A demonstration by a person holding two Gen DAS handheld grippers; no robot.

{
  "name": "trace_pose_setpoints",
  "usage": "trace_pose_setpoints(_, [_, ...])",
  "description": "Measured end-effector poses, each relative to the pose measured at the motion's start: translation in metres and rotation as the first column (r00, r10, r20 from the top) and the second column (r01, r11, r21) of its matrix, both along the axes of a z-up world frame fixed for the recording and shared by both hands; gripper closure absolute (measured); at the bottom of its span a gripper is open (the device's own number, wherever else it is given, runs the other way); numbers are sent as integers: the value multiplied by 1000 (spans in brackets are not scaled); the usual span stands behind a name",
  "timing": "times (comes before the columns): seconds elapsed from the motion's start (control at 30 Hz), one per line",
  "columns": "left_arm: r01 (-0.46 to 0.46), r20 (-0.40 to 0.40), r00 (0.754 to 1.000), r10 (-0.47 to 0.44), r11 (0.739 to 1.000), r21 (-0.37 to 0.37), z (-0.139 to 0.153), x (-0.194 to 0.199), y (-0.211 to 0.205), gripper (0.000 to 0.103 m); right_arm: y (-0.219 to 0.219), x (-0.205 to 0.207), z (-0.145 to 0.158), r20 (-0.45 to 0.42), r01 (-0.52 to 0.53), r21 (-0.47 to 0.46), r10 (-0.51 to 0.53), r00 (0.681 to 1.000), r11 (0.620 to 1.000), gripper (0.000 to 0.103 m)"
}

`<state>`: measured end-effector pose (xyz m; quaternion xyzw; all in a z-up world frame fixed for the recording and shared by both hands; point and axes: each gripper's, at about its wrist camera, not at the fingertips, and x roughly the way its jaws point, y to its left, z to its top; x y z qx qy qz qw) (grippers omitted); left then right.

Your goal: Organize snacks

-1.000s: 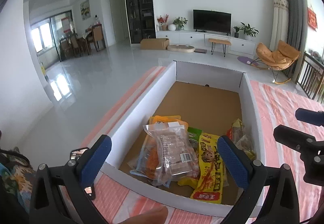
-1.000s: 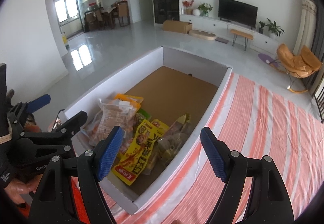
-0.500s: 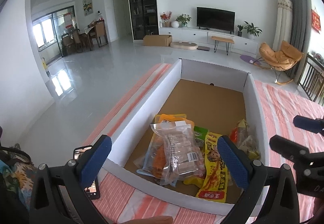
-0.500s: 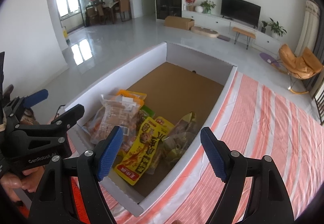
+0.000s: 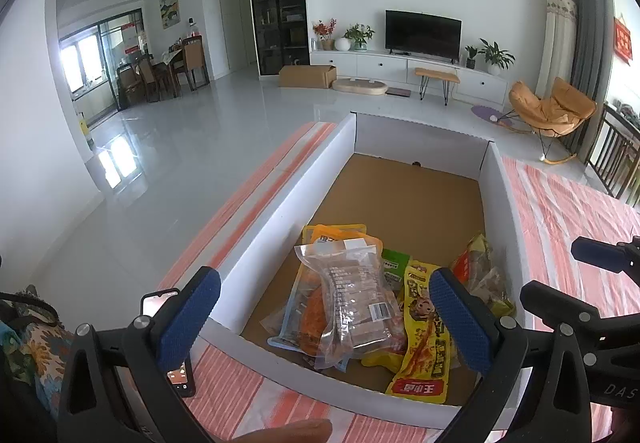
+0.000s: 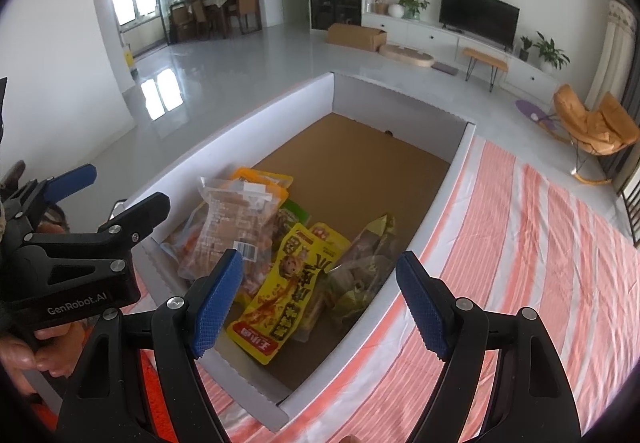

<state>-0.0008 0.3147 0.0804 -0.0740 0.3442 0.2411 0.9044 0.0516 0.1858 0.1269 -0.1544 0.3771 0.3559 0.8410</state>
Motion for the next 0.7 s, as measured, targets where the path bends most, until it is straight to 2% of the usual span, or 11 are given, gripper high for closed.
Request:
trace_pose_setpoints(0.5, [5,-2,1000,-5,1000,-10,0,0,0,0,-1,-2,2,-2,-2,0,2,1000,1000,21])
trace_pose_setpoints(0.7, [16,-4,1000,-16,1000,10,2,1,-4,0,0,-2,3,0,-7,2,7,1000,1000,21])
